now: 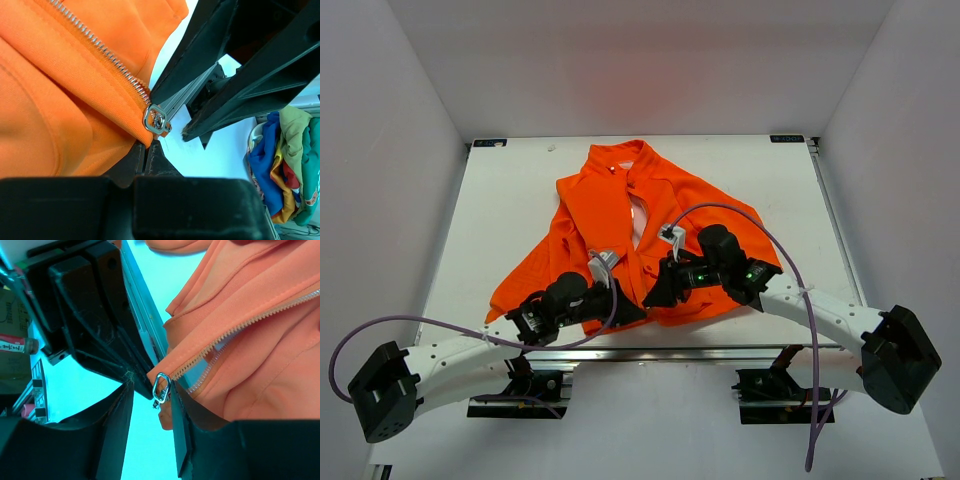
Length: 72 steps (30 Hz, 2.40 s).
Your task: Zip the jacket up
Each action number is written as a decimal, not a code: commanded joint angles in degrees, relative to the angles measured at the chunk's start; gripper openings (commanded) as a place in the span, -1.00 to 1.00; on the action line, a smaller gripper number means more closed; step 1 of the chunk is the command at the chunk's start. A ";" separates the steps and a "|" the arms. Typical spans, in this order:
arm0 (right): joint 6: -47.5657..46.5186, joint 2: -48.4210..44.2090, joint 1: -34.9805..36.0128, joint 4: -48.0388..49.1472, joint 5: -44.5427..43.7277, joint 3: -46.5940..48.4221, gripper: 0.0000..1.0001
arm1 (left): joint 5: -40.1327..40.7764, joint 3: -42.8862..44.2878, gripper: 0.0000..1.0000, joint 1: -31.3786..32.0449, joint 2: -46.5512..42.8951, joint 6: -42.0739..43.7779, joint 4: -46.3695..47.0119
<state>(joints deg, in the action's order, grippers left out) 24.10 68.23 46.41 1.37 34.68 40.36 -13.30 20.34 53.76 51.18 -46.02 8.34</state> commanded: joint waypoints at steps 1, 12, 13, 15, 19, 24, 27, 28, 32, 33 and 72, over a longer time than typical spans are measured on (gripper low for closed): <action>1.38 -0.99 0.26 3.37 -0.13 -0.81 -0.17 | 0.82 5.32 -1.00 0.30 -1.17 2.16 -5.25; 4.81 -0.81 0.26 11.64 3.38 -3.00 -0.20 | 2.22 17.36 -1.00 0.30 2.87 10.59 -20.28; 5.08 -0.99 0.26 12.51 3.38 -3.35 -0.21 | 2.57 17.63 -1.00 0.30 2.87 10.69 -20.64; 5.34 -1.43 0.26 13.13 3.38 -3.62 -0.23 | 2.75 17.98 -1.00 0.30 2.87 10.69 -20.91; 5.79 -1.61 0.26 13.58 2.68 -4.06 -0.33 | 2.49 17.89 -1.00 0.30 2.26 10.34 -20.64; 6.84 -3.62 0.26 14.71 2.15 -5.55 -0.40 | 3.37 17.37 -1.00 0.30 1.65 9.37 -21.08; 7.89 -5.82 0.26 15.94 2.15 -6.43 -0.40 | 3.63 17.10 -1.00 0.30 1.47 8.93 -21.43; 8.07 -6.35 0.26 16.12 1.98 -6.78 -0.41 | 3.72 17.02 -1.00 0.30 1.47 8.84 -21.52; 8.51 -7.93 0.26 17.26 1.88 -7.84 -0.45 | 3.89 16.84 -1.00 0.30 1.47 8.67 -21.61; 8.51 -8.02 0.26 18.05 2.76 -8.27 -0.46 | 3.90 16.93 -1.00 0.30 1.47 8.58 -21.61; -22.25 -18.40 18.09 -3.48 -36.93 -4.77 0.10 | 4.95 21.59 -1.00 0.30 5.69 4.10 -26.80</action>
<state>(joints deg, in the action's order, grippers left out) 4.71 48.64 62.52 -1.08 5.98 32.82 -9.52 39.55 53.91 57.41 -40.84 -18.11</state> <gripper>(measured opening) 0.547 0.025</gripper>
